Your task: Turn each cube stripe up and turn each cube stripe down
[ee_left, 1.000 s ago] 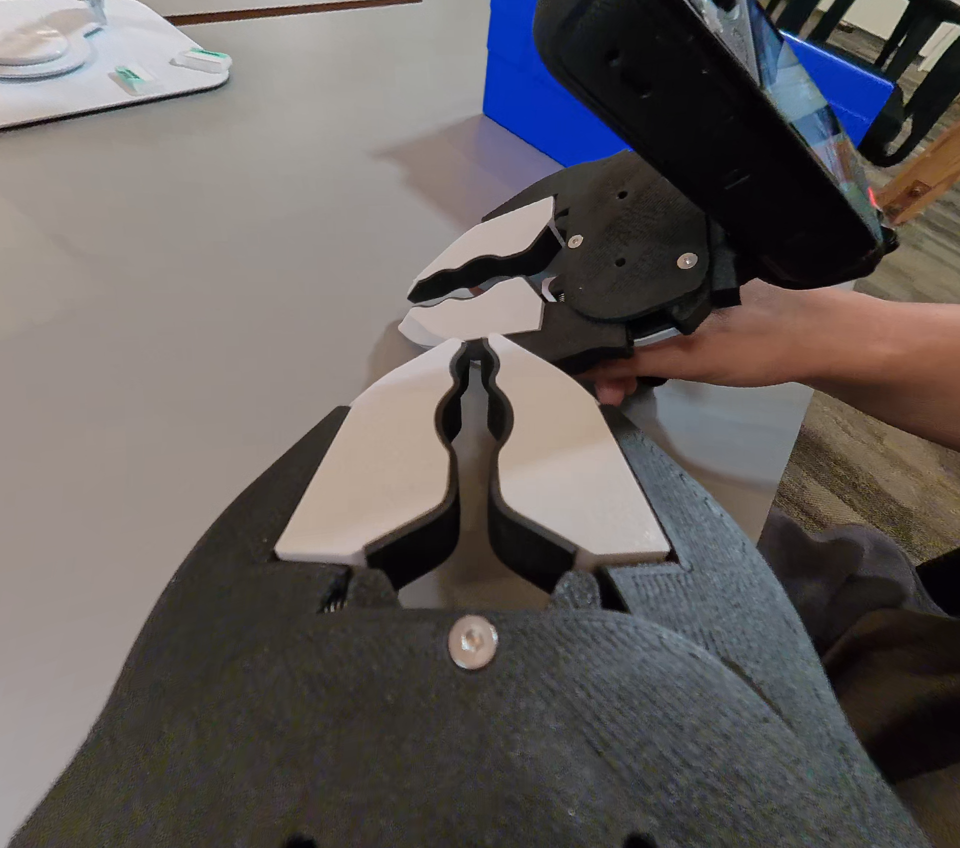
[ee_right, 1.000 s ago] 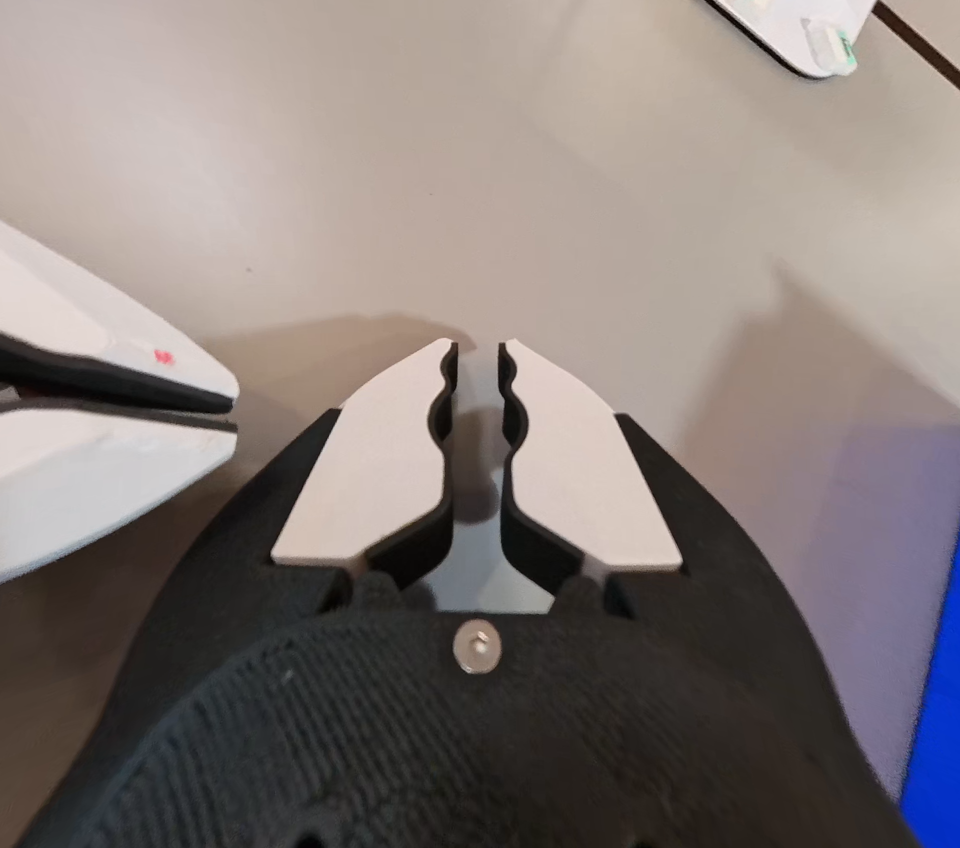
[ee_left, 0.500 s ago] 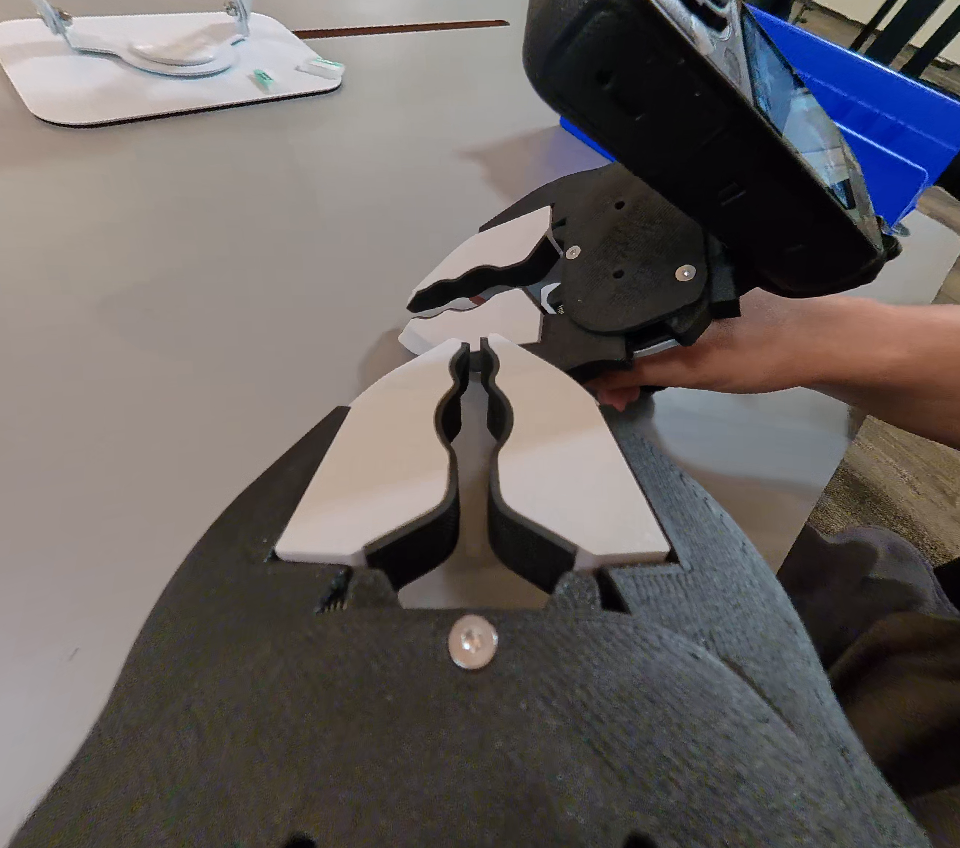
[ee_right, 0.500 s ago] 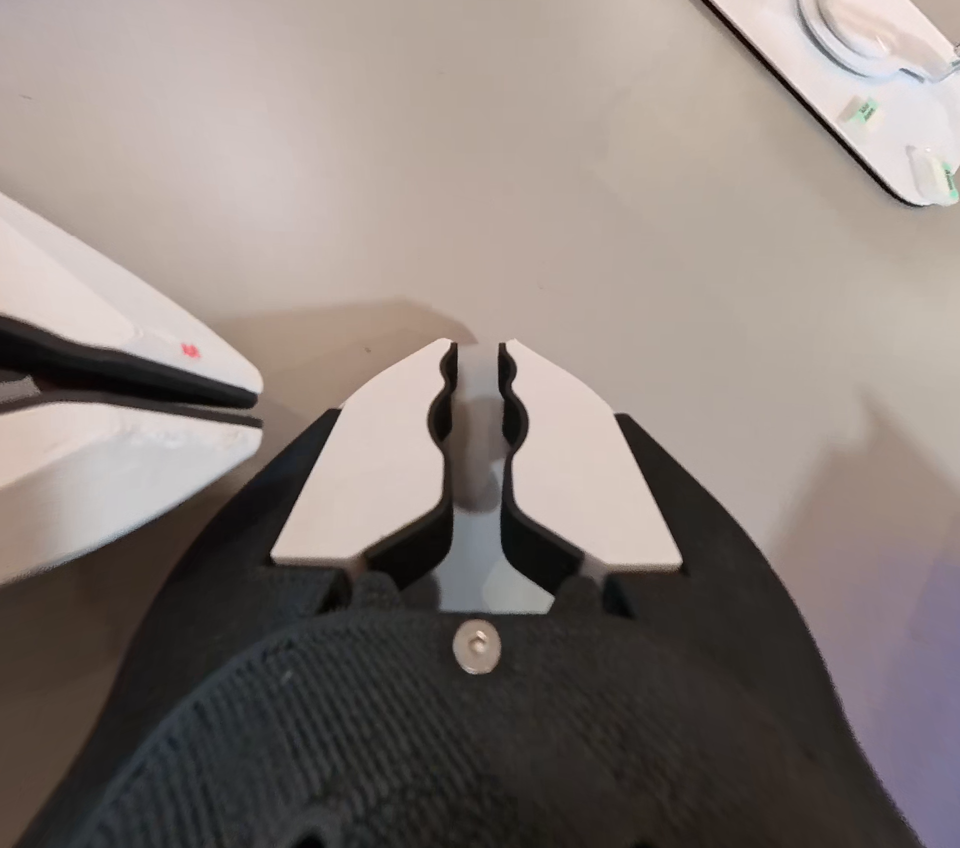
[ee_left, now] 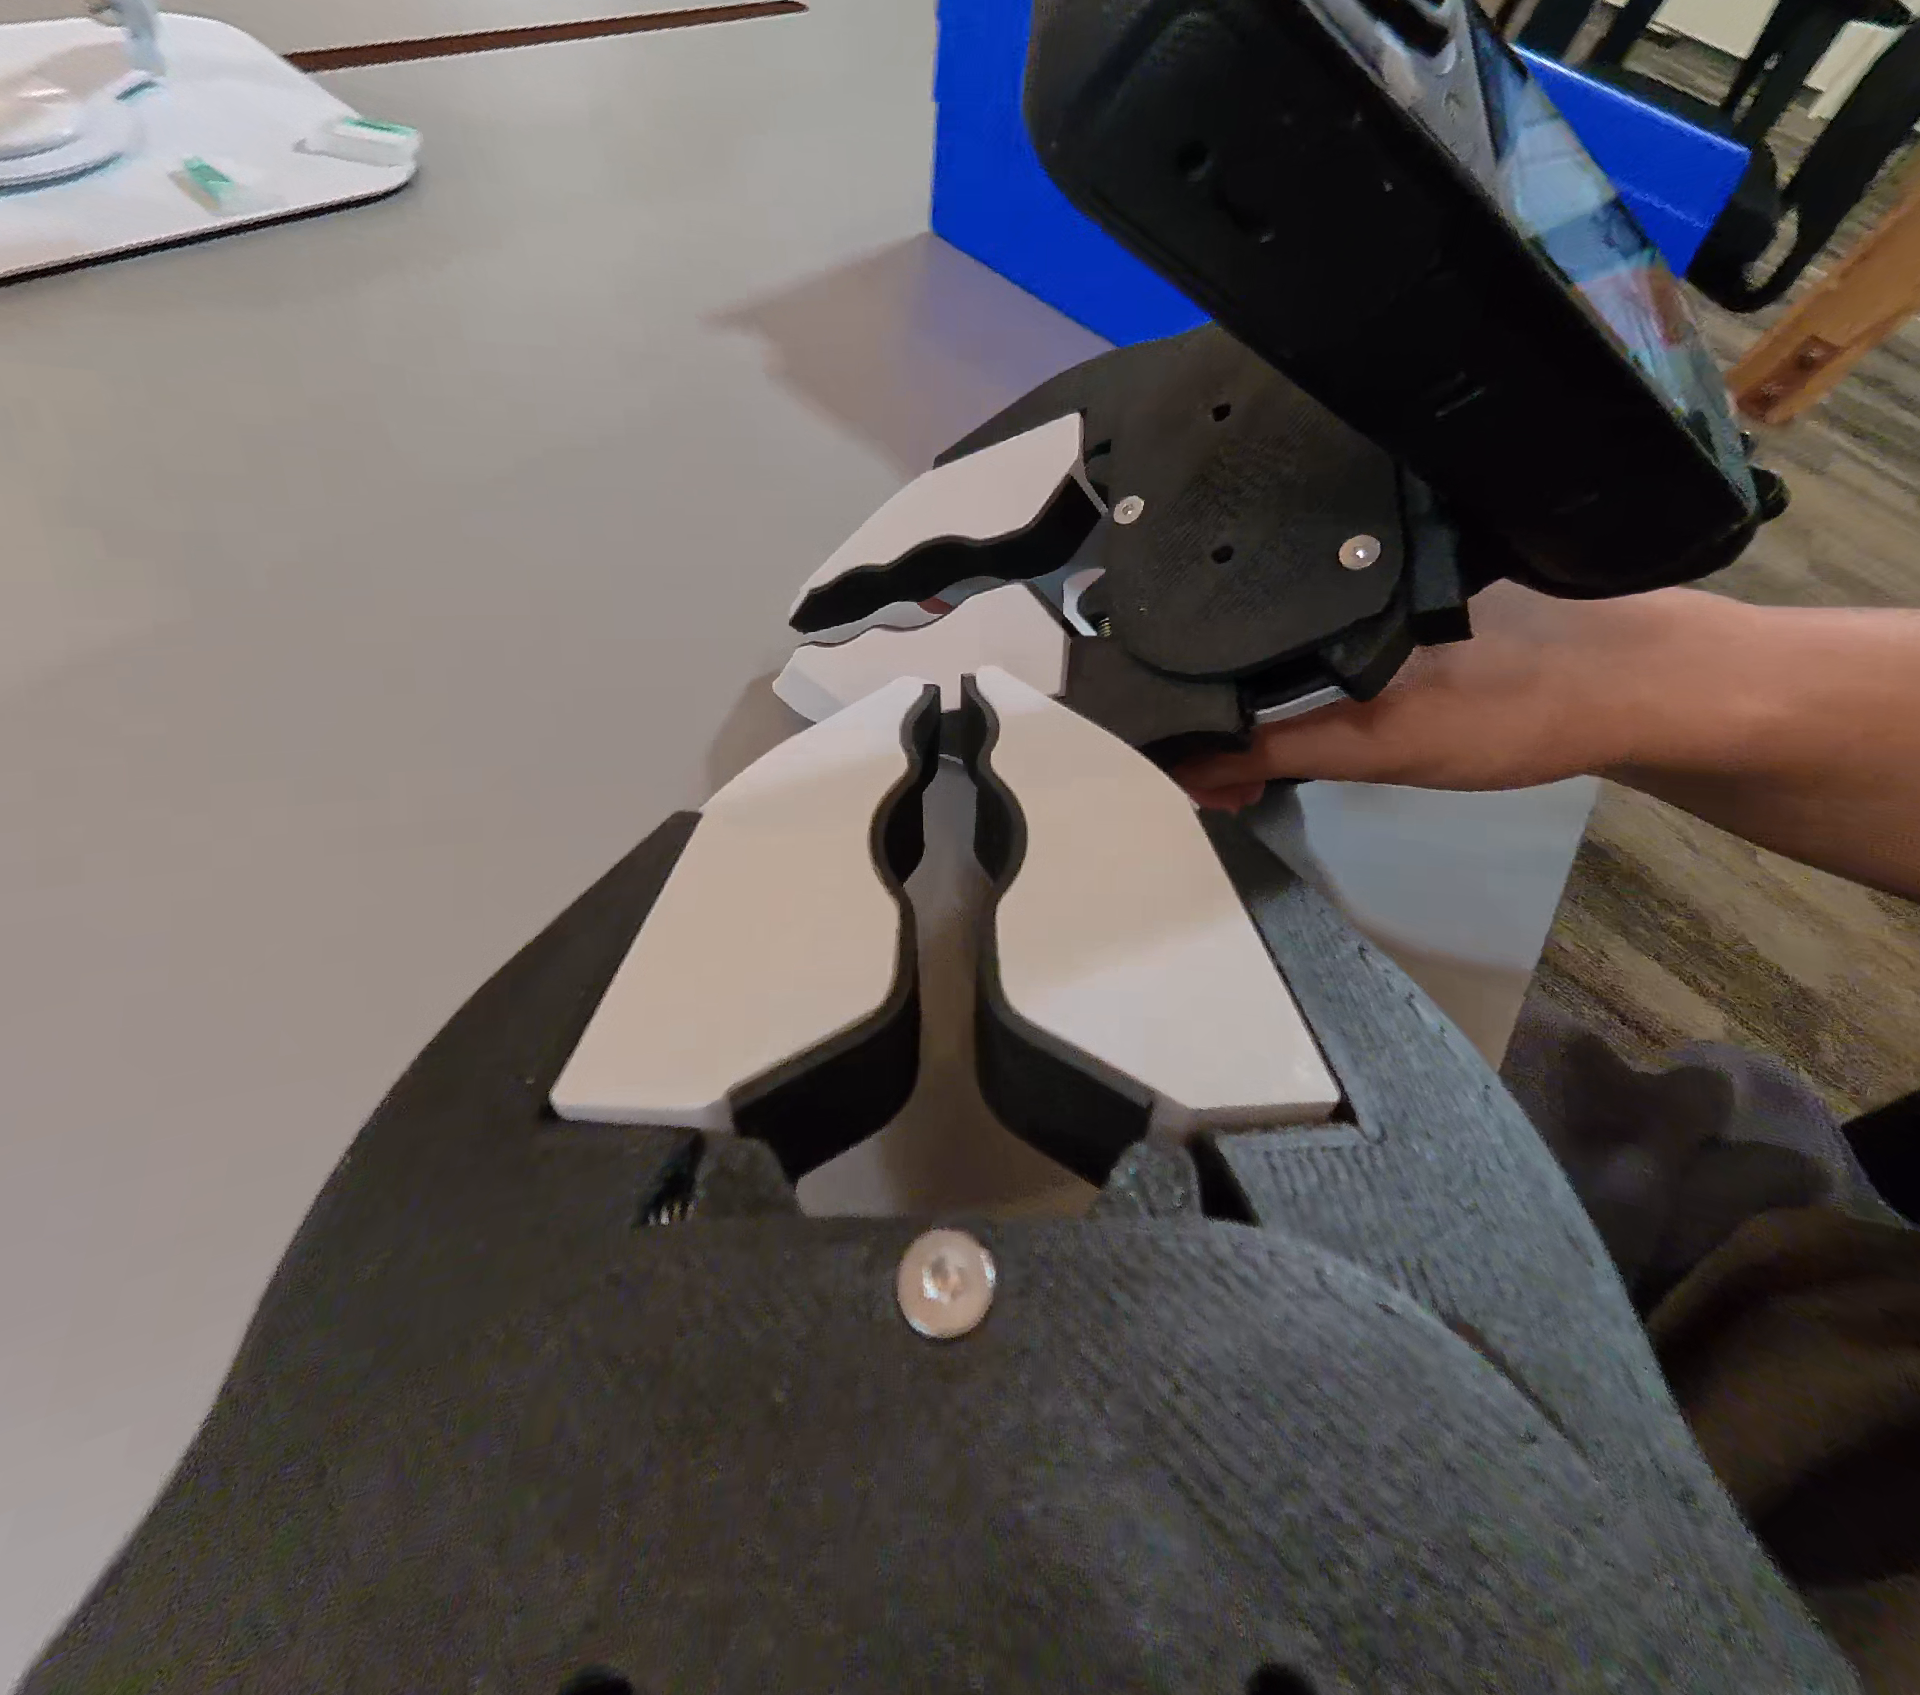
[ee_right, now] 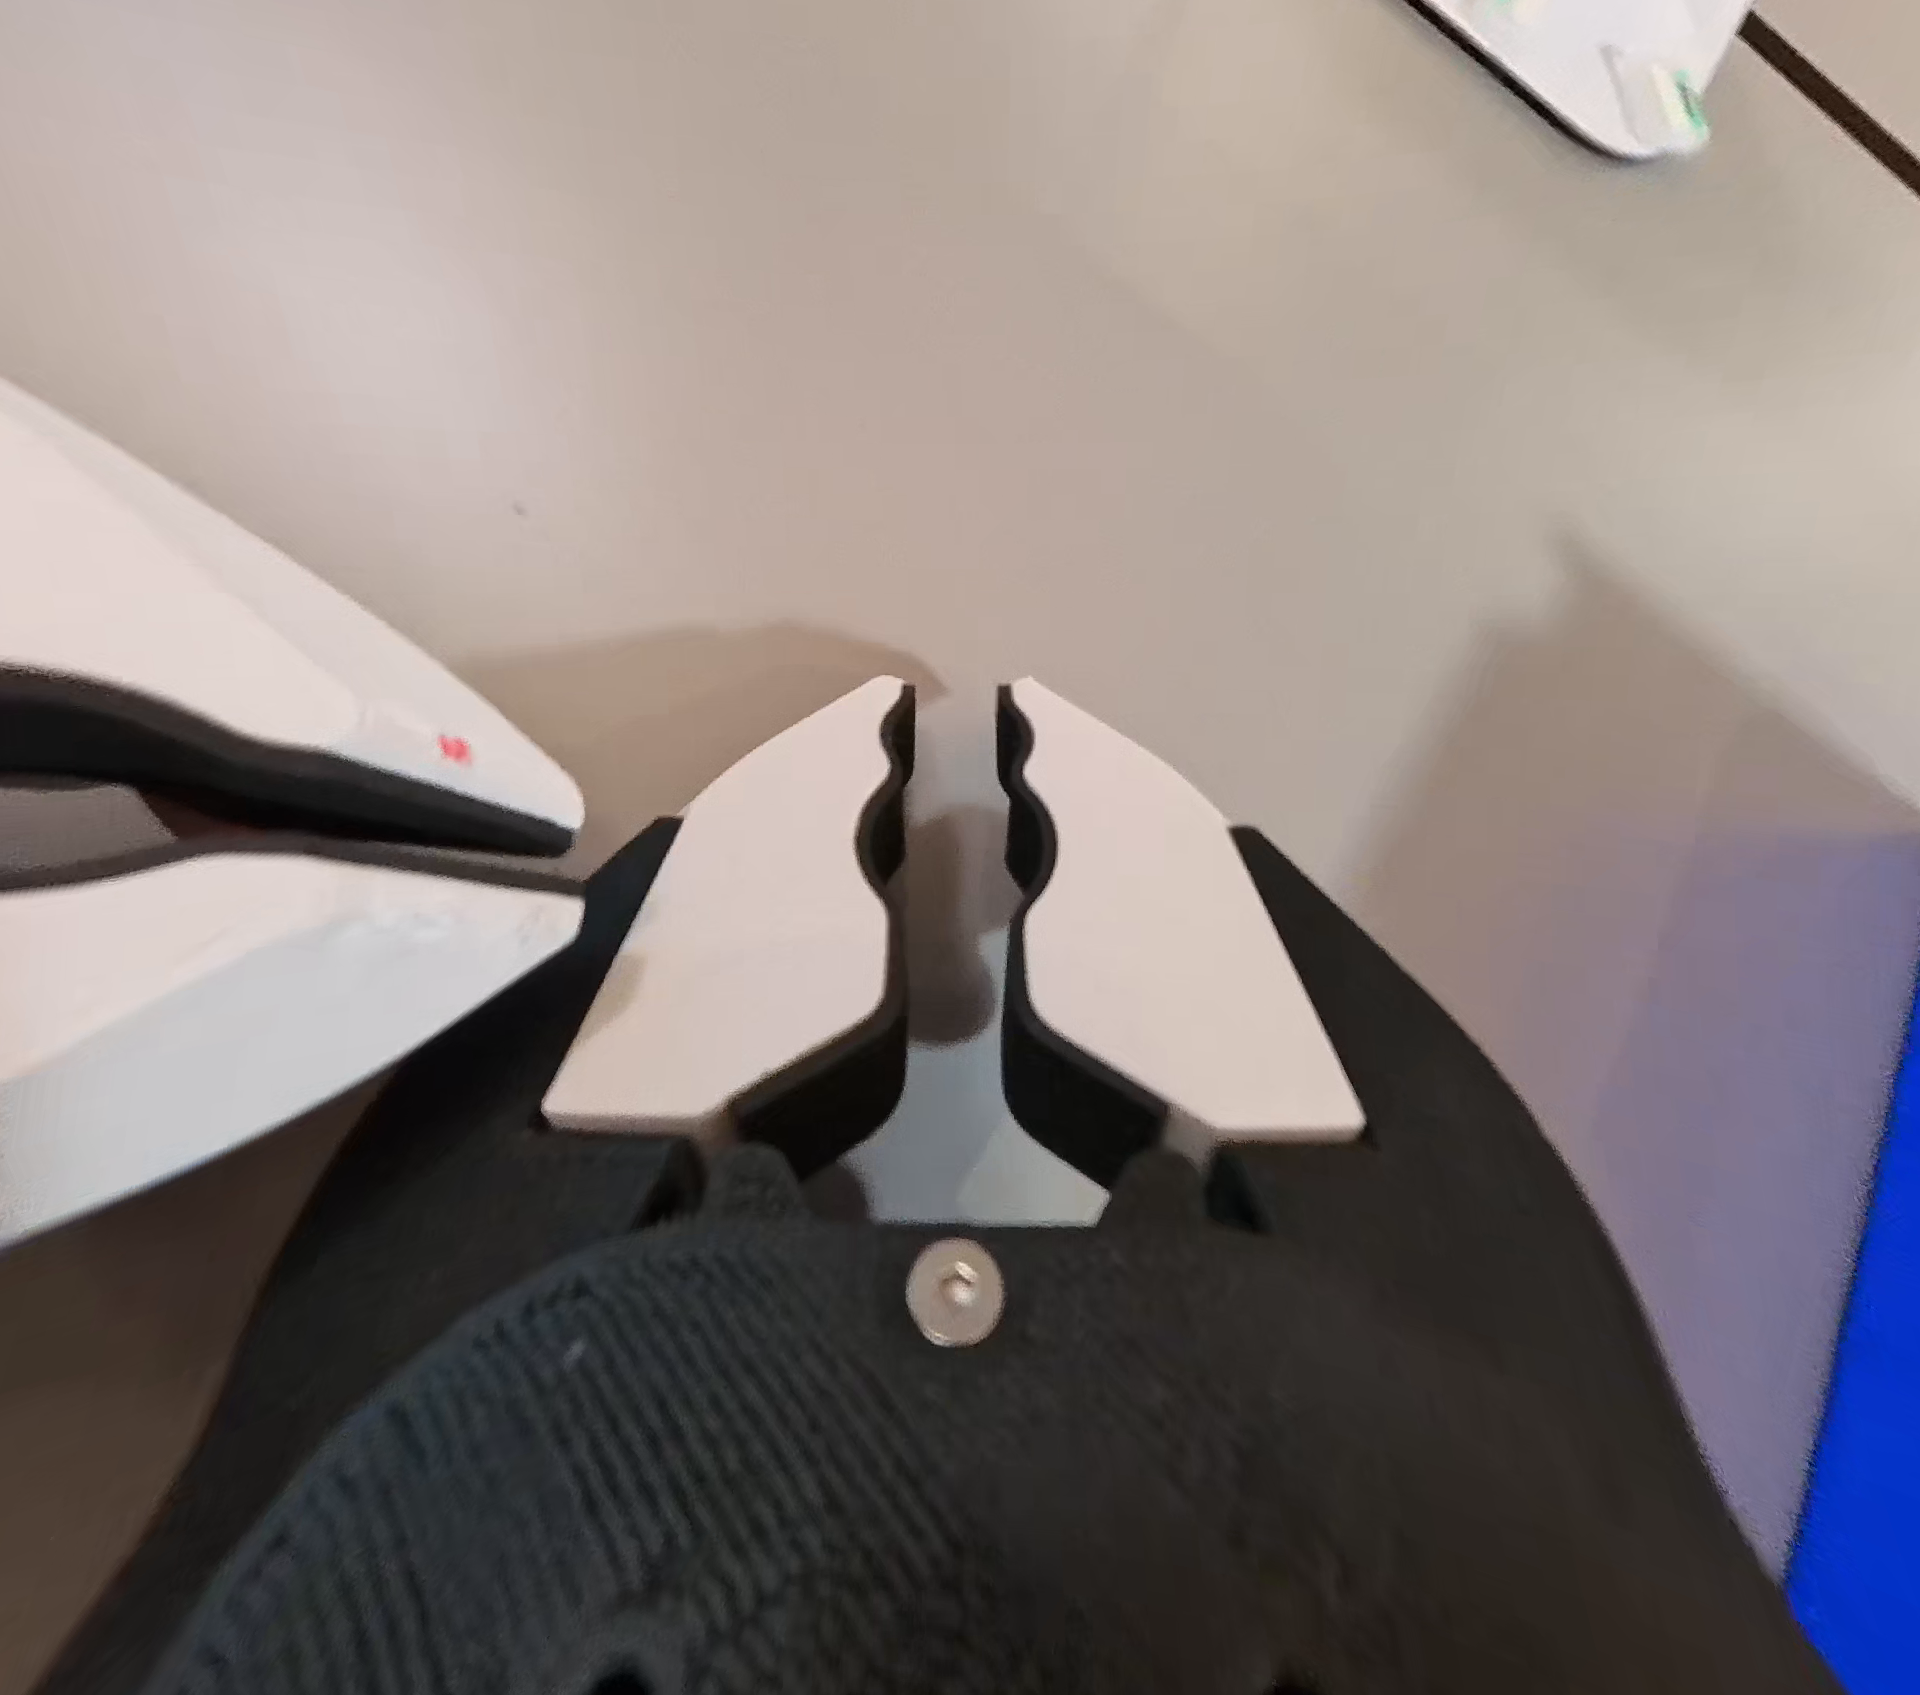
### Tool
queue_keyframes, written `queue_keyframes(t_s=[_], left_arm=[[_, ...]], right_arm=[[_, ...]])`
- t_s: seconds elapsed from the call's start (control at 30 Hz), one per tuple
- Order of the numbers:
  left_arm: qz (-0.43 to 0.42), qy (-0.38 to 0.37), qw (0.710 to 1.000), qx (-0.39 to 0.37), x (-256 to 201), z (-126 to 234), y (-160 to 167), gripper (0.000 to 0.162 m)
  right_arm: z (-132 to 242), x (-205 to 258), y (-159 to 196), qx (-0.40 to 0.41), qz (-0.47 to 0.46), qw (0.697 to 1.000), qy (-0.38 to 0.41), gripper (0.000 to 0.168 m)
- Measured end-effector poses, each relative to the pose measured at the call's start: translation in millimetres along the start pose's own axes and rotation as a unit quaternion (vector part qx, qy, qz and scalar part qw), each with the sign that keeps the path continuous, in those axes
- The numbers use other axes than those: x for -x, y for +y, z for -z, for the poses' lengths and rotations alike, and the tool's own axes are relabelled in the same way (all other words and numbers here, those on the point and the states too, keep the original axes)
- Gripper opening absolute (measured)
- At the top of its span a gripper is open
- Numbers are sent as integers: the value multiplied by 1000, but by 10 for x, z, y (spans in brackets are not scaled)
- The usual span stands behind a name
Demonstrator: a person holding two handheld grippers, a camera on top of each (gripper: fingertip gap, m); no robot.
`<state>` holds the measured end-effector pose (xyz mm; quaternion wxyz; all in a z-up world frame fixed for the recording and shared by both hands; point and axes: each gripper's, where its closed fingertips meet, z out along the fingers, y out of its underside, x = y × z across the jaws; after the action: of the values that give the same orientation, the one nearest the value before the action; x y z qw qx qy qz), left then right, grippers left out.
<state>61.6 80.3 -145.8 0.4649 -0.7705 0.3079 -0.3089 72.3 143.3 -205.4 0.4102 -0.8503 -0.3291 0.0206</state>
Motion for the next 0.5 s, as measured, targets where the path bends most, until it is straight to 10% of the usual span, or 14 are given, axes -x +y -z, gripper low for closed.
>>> queue_keyframes(t_s=[0.5], left_arm=[[19, 131, 991, 31, -555, -487, -69, 4]], right_arm=[[484, -534, 480, -10, -107, 992, 63, 15]])
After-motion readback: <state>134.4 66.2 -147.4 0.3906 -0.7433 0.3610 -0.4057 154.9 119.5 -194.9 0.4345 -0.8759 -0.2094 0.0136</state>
